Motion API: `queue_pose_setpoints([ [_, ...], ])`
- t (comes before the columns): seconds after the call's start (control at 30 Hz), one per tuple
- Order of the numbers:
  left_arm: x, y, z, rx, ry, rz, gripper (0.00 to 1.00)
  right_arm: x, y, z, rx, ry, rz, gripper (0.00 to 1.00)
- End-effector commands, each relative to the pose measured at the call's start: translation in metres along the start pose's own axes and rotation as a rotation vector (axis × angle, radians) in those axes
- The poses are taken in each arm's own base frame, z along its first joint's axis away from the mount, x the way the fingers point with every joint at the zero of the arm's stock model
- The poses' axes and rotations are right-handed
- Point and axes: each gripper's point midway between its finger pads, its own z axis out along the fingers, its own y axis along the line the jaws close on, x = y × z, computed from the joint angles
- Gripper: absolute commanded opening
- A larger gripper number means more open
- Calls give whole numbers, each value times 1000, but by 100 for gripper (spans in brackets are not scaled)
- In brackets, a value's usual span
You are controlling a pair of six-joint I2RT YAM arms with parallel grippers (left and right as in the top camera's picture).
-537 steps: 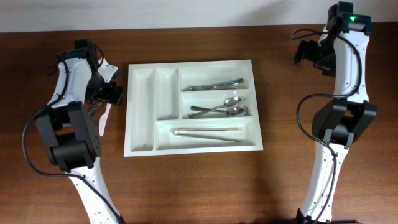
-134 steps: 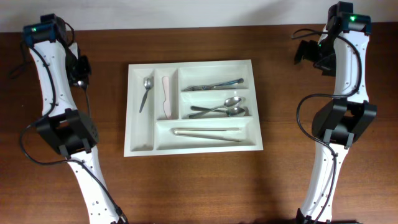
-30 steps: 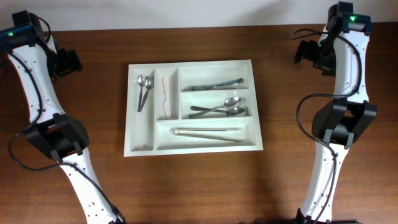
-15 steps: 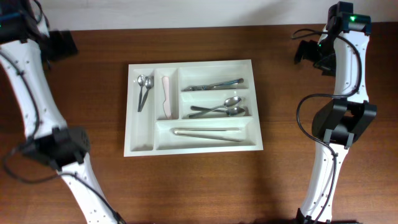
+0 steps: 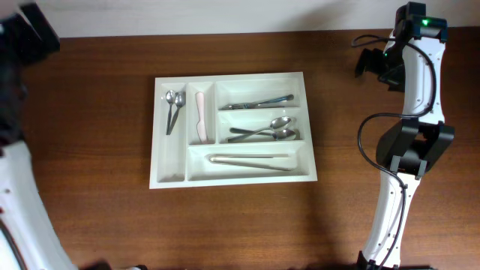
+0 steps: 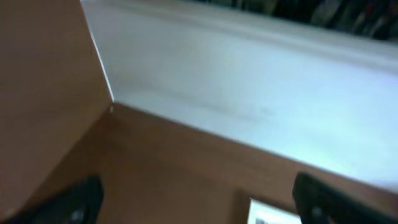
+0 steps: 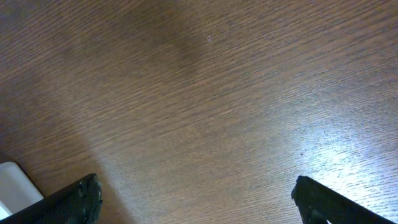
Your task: Pack container
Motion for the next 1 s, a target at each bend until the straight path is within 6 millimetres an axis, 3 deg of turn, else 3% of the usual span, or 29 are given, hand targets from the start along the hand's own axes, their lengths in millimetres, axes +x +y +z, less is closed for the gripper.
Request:
queue_pose_setpoints([
  [0.0,42,2,-1,6,11,-4,99,-3,1,-3,-2,-15,10,99],
  [0.33,112,6,-34,51,-239,11,99,-3,1,-3,-2,-15,10,99],
  [0.63,164,-8,-77,86,-502,213,99,-3,1,-3,-2,-15,10,99],
  [0.83,212,-9,-84,115,-562,210,99,-3,1,-3,-2,-15,10,99],
  [0.97,232,-11,-84,128,-579,204,99,-3,1,-3,-2,-15,10,99],
])
